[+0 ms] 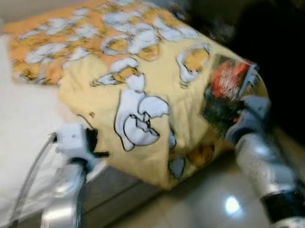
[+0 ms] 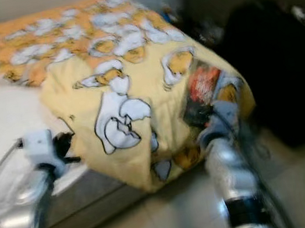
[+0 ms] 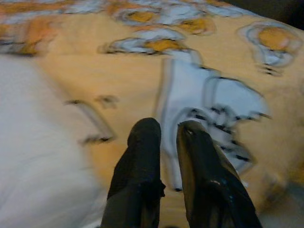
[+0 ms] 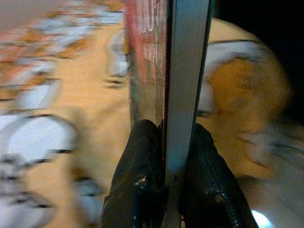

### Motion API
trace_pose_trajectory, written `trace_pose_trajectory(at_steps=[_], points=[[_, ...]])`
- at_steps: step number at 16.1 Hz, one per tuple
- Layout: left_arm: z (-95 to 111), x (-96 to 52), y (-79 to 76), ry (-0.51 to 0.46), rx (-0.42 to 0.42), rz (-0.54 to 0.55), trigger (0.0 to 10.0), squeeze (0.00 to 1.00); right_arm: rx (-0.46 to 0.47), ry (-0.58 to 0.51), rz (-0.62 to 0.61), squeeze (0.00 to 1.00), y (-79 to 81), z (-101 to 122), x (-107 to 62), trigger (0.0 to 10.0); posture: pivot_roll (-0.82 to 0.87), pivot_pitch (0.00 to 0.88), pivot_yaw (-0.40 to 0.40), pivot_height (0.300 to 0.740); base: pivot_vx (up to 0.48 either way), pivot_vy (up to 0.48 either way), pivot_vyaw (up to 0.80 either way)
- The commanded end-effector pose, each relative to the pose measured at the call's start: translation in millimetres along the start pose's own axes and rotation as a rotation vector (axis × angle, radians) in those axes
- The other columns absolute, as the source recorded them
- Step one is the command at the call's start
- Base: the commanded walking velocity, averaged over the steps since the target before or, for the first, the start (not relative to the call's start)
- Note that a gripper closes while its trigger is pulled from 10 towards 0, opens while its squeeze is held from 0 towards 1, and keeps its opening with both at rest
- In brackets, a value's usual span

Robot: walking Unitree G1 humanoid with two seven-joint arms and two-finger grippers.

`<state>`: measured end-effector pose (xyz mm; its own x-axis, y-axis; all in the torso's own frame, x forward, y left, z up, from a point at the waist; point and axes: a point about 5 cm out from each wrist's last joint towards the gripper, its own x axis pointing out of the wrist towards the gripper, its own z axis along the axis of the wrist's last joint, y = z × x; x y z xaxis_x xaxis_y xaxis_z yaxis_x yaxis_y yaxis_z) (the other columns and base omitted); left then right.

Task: Clean up the room

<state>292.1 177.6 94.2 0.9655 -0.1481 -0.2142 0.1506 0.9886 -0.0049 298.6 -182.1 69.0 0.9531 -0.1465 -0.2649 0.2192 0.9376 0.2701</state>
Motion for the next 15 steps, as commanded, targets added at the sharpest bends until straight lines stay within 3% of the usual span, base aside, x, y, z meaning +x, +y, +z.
trace_pose_trajectory(at_steps=[1,6,9,11,15], points=[[4.6,-1.3,7.9,-0.005,0.033,0.021,10.0,0.00,0.003,-0.081,0.053,0.00,14.7,17.1,1.8,10.0,0.07,0.000,0.035,0.740,0.000,0.480,0.00],[5.6,-0.7,11.4,-0.013,0.036,0.059,10.0,0.00,-0.035,-0.082,0.071,0.00,12.8,18.5,0.9,10.0,0.06,0.000,0.043,0.740,0.000,0.480,0.00],[7.8,-0.3,14.2,-0.040,0.038,0.098,10.0,0.00,-0.081,-0.100,0.141,0.00,24.9,24.3,2.1,10.0,0.08,0.000,0.021,0.740,0.000,0.480,0.00],[8.4,0.1,15.0,-0.044,0.037,0.108,10.0,0.00,-0.169,-0.124,0.202,0.00,33.8,27.1,-1.2,10.0,0.06,0.000,0.034,0.740,0.000,0.480,0.00],[14.4,2.7,9.5,-0.065,0.042,0.093,10.0,0.00,-0.199,-0.131,0.192,0.00,32.2,30.0,1.2,10.0,0.07,0.000,0.030,0.740,0.000,0.480,0.00]])
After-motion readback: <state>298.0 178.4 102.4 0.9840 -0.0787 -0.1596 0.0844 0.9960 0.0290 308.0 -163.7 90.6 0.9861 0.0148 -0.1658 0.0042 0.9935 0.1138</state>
